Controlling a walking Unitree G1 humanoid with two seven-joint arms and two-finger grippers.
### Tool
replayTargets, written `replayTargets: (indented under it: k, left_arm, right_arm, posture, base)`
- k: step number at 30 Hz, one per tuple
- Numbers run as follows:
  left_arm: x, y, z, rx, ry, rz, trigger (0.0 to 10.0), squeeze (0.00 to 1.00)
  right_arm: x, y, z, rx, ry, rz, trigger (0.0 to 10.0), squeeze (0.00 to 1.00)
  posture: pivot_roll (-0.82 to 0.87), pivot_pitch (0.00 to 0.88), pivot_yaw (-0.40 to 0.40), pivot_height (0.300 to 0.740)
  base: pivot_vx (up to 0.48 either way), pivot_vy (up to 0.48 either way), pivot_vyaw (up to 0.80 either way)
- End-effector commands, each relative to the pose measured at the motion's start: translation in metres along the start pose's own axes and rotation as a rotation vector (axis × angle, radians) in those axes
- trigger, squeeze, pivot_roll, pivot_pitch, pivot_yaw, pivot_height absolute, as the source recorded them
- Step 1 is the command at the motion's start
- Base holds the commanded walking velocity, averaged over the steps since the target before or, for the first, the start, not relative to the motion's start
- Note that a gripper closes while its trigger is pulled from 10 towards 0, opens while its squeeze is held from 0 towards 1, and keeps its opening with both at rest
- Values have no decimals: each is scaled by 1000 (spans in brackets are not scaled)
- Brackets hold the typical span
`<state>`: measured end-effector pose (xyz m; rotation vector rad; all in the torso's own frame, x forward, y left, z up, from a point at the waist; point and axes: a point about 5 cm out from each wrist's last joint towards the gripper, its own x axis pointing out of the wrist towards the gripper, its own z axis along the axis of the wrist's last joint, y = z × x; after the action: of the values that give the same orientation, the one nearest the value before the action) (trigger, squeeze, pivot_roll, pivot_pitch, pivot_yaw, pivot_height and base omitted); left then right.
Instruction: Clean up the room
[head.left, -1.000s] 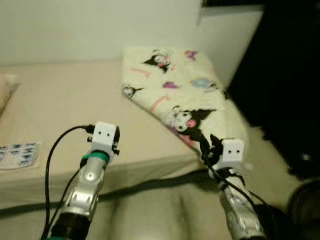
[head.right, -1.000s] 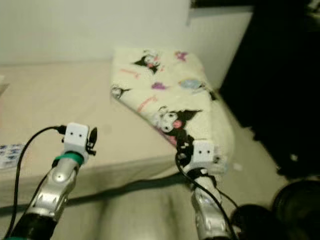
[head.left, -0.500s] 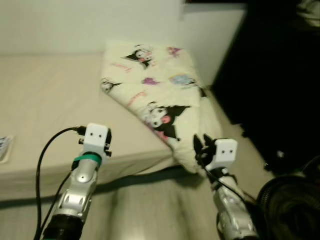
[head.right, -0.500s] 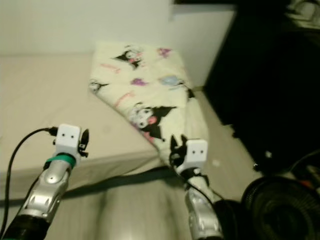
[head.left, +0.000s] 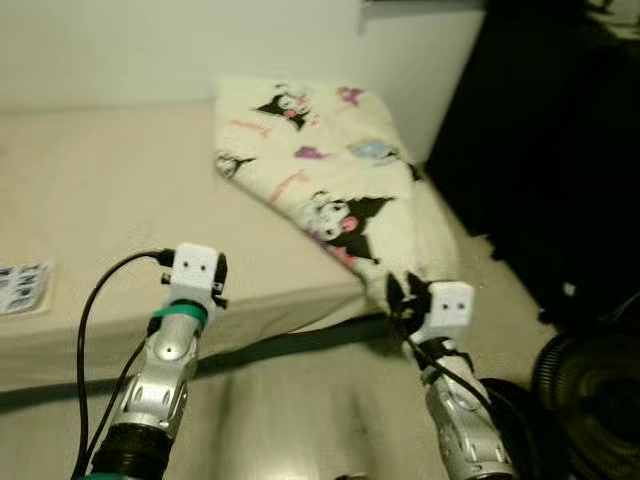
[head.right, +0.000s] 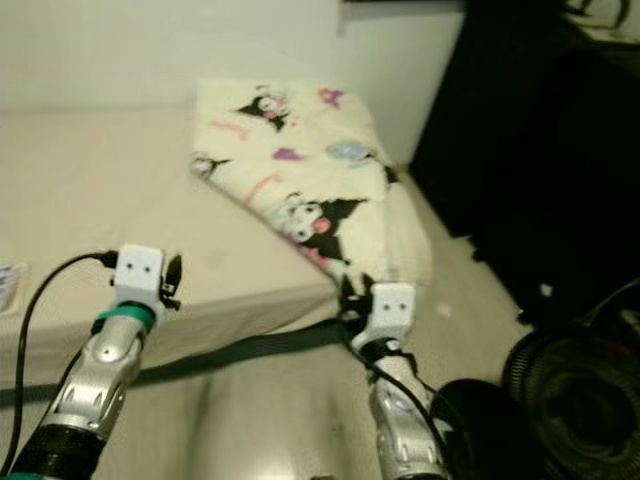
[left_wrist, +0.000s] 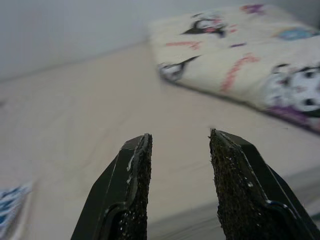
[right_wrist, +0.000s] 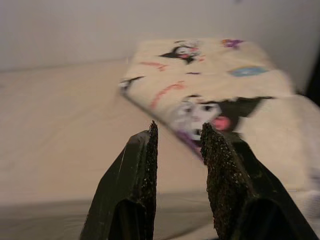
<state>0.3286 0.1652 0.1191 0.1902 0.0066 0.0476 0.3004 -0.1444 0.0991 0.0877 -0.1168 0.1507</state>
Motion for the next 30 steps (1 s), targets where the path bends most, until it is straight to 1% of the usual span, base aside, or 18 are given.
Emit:
replayTargets:
  k: [1, 3, 7, 8, 9, 11, 16, 22, 30]
  left_arm:
    - [-1, -5, -7, -26, 44, -18, 10000, 0]
    - [-1, -5, -8, -32, 48, -22, 10000, 0]
    - [-1, -11, -10, 5, 62, -76, 10000, 0]
    - [-1, -11, -10, 5, 62, -76, 10000, 0]
    - [0, -13, -9, 6, 59, -99, 10000, 0]
    - [0, -15, -6, -12, 47, -127, 10000, 0]
    - [1, -15, -3, -13, 21, -125, 10000, 0]
    - [2, -16, -2, -14, 21, -111, 10000, 0]
    - [4, -15, 1, -2, 10, -110, 10000, 0]
  right_arm:
    - [-4, -5, -3, 2, 12, -13, 10000, 0]
    - [-4, -4, -3, 6, 10, -9, 10000, 0]
    - [-4, -2, -2, 14, 11, 0, 10000, 0]
    - [-4, -2, -2, 14, 11, 0, 10000, 0]
    - [-4, -2, -2, 14, 11, 1, 10000, 0]
    - [-3, -2, -3, 7, 14, -2, 10000, 0]
    - [-2, -5, -3, -3, 11, -24, 10000, 0]
    - [-2, -8, -2, -19, 16, -34, 10000, 0]
    - [-1, -9, -2, -17, 13, -42, 10000, 0]
  posture:
    - [-60, 48, 46, 740]
    - [-60, 48, 46, 740]
    - [-58, 50, 45, 740]
    - [-58, 50, 45, 740]
    - [-58, 50, 45, 740]
    - [-56, 51, 47, 740]
    - [-56, 52, 50, 740]
    - [-58, 52, 51, 740]
    - [-58, 50, 52, 740]
  base:
    - [0, 0, 0]
    - [0, 0, 0]
    - [0, 0, 0]
    - [0, 0, 0]
    - [0, 0, 0]
    - [0, 0, 0]
    - [0, 0, 0]
    - [0, 0, 0]
    - [0, 0, 0]
